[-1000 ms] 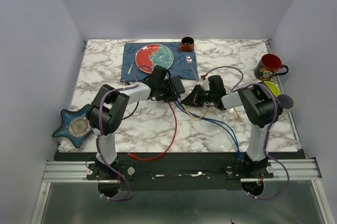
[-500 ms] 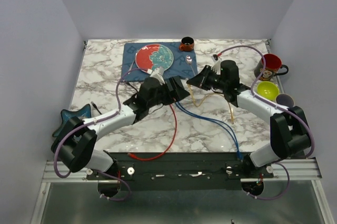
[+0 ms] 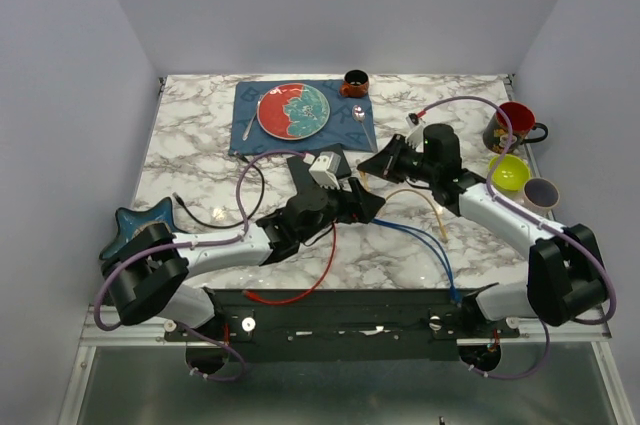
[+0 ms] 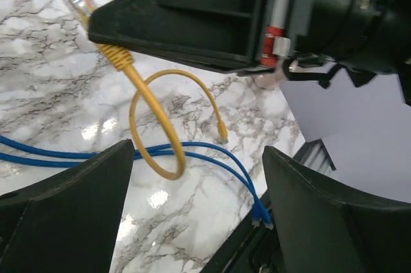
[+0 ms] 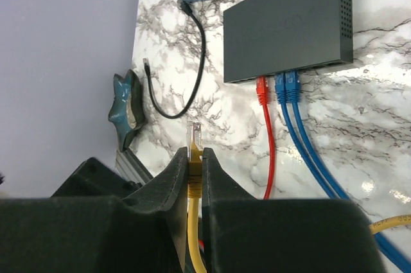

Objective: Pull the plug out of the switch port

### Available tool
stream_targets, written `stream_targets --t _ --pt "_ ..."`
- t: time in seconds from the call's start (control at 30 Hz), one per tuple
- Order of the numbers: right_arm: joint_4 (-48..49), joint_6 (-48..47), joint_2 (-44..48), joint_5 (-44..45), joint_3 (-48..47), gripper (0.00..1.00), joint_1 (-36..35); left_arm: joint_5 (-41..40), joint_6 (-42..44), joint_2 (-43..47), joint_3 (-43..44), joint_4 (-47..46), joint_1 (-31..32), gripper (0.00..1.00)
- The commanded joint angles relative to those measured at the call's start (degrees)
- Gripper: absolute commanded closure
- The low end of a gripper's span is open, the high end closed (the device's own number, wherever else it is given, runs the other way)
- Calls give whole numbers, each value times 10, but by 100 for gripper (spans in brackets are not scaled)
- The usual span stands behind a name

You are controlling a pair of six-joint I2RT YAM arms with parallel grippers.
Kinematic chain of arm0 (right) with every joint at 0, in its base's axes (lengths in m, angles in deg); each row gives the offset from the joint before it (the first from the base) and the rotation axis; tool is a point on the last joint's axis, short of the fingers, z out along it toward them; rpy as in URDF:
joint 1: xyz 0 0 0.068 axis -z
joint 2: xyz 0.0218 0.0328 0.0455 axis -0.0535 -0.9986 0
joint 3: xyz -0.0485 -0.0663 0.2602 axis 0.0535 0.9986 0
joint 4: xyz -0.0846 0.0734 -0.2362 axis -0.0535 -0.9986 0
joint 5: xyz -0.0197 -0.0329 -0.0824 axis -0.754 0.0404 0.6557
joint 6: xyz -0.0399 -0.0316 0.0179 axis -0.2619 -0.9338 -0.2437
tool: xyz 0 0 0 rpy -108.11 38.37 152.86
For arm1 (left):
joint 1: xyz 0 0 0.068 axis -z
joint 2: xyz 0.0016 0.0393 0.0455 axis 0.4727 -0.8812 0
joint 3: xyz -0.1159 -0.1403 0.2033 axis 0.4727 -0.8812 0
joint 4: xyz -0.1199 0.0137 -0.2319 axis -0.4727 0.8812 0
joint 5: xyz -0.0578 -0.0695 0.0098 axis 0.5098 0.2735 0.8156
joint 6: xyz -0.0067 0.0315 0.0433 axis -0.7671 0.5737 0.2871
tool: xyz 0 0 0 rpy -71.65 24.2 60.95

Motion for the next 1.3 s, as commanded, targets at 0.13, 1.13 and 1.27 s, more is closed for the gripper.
stream_targets --t 0.13,1.13,1.27 --pt "-31 4 65 5 29 99 -21 -27 -8 -52 2 -40 2 33" --pt "-95 13 202 130 76 46 -31 -517 -111 530 110 832 -138 100" --pt "-93 10 195 118 80 46 -31 -446 -89 481 107 832 -209 100"
